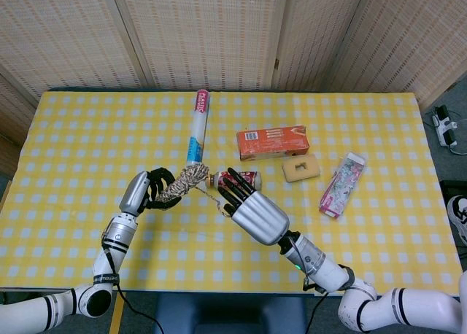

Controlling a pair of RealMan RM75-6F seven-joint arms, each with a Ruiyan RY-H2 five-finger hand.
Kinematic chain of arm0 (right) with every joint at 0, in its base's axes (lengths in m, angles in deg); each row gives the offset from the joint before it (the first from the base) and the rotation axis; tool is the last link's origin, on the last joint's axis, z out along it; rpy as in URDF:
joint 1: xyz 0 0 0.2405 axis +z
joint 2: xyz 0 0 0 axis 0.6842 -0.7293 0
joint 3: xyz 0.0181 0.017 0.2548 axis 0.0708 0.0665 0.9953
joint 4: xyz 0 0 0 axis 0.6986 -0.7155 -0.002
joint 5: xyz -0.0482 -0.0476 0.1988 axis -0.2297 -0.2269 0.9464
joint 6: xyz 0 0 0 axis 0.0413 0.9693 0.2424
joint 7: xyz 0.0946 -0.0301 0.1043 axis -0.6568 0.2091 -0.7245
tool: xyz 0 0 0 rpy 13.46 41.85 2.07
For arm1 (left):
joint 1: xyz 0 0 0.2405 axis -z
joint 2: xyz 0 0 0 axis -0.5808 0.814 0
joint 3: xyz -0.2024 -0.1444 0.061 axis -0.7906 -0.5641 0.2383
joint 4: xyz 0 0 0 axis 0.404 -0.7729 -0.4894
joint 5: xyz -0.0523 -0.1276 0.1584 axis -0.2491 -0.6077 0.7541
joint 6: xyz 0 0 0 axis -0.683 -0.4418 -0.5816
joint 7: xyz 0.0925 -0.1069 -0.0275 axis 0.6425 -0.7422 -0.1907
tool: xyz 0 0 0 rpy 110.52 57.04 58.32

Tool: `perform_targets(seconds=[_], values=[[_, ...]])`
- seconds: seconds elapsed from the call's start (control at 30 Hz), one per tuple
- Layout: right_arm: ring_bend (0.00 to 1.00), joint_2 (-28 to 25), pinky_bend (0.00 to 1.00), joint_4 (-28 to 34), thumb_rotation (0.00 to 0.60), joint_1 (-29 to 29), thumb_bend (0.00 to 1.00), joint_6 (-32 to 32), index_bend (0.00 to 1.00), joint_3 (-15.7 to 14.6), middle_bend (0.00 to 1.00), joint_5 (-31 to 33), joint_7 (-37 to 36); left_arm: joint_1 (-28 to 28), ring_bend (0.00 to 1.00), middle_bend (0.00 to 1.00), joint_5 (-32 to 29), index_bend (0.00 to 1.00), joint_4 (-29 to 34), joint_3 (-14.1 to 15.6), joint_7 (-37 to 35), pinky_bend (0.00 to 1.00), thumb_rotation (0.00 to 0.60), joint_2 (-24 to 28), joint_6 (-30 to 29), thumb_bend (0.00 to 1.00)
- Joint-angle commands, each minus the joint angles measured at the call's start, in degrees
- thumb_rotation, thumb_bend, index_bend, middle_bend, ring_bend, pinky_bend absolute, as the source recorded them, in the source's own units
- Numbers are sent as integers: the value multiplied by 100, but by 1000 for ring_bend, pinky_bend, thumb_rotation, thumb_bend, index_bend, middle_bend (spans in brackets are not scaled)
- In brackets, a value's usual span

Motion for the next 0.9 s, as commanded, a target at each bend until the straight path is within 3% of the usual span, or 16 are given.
perform_targets(seconds=[0.03,0.43,0.6,0.9], values=[[148,141,33,16,600,140,448,-153,690,128,244,179,-50,0,708,720,137,760,28,104,69,783,600,-46,58,472],[149,504,33,-227,600,528,447,-303,690,531,241,631,-104,109,707,720,785,760,291,396,-376,781,600,111,643,472],[145,514,33,-436,600,585,448,-245,690,666,240,841,-225,238,706,720,1380,760,377,525,-1273,773,600,354,1033,472],[149,412,33,-814,600,521,447,-110,690,645,240,1025,-757,419,706,720,2316,763,391,588,-3259,773,600,594,986,472]])
